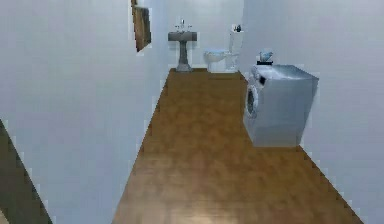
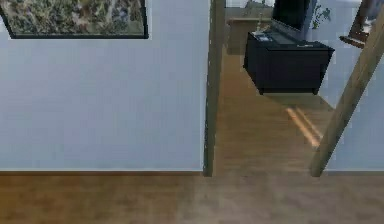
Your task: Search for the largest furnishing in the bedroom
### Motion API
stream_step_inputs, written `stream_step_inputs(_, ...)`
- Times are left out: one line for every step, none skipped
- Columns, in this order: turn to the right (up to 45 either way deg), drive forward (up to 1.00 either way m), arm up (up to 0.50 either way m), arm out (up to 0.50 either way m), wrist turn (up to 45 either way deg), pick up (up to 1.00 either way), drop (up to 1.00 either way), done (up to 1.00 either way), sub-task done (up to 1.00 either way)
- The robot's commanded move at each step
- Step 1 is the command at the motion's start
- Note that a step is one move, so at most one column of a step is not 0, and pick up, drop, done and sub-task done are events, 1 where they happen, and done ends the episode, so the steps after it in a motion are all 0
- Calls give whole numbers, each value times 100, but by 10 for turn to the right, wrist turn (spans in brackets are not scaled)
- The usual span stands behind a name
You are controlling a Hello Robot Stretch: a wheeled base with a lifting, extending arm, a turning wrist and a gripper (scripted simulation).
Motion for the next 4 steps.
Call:
stream_step_inputs(-450, 0, 0, 0, 0, 0, 0, 0, 0)
stream_step_inputs(-210, 0, 0, 0, 0, 0, 0, 0, 0)
stream_step_inputs(0, 100, 0, 0, 0, 0, 0, 0, 0)
stream_step_inputs(-210, 0, 0, 0, 0, 0, 0, 0, 0)
